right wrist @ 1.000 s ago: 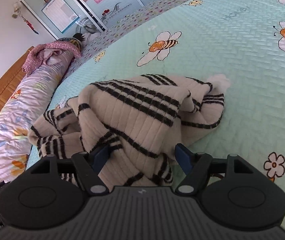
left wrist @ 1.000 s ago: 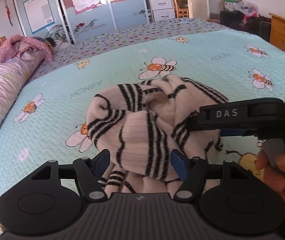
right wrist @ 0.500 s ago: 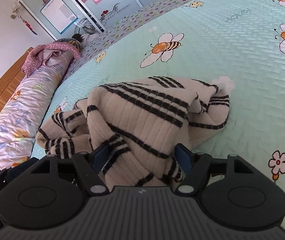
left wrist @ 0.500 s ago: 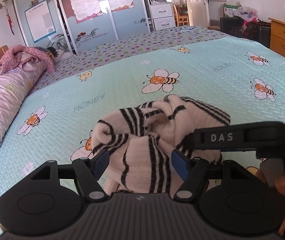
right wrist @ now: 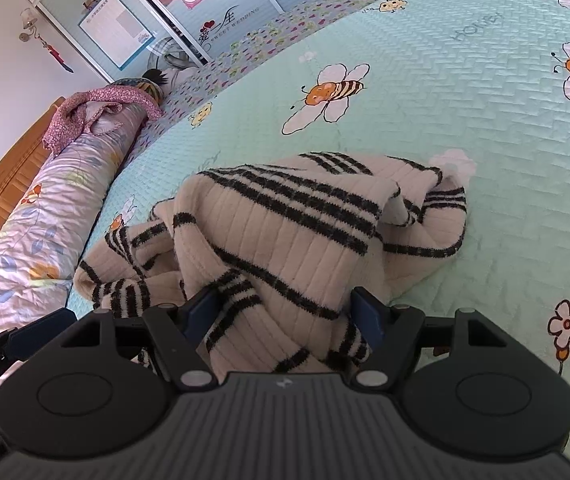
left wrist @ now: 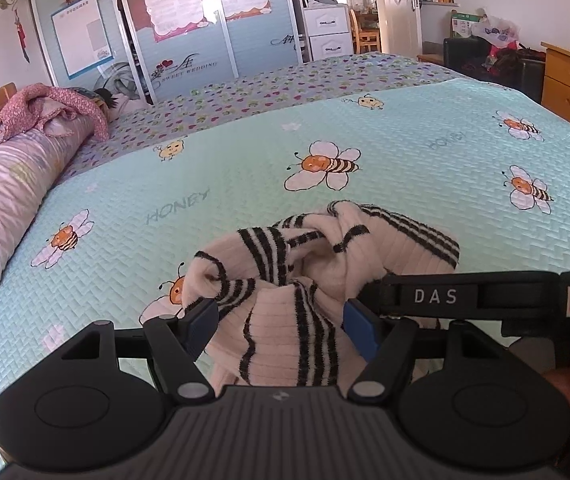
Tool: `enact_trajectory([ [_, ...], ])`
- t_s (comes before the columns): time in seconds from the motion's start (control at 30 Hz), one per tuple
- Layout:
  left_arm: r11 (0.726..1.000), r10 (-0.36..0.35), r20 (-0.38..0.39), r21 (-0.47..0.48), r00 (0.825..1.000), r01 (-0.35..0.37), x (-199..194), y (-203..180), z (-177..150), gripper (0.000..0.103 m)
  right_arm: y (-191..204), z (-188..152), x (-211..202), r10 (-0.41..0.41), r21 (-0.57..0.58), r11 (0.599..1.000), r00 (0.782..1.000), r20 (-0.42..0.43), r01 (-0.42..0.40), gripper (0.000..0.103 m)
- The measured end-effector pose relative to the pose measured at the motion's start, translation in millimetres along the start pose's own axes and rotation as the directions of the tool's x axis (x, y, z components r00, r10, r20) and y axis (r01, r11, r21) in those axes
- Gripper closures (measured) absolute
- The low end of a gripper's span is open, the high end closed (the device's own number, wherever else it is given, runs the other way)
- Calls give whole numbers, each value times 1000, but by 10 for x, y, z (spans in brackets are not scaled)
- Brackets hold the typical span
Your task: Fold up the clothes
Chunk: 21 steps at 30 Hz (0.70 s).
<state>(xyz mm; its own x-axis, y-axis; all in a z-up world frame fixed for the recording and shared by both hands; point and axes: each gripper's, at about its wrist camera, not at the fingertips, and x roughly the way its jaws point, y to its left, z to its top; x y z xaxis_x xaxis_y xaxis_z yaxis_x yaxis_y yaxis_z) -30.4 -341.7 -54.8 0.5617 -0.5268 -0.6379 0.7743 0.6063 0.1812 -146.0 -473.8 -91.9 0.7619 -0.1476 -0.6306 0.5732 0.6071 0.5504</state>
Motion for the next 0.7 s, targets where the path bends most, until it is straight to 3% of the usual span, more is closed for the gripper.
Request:
enact_trajectory([
  [0.7,1000,-2,-19,-3,1000,2,44,15,-3,31,0,4,17,5,1,1000,1000,0,-5,29],
])
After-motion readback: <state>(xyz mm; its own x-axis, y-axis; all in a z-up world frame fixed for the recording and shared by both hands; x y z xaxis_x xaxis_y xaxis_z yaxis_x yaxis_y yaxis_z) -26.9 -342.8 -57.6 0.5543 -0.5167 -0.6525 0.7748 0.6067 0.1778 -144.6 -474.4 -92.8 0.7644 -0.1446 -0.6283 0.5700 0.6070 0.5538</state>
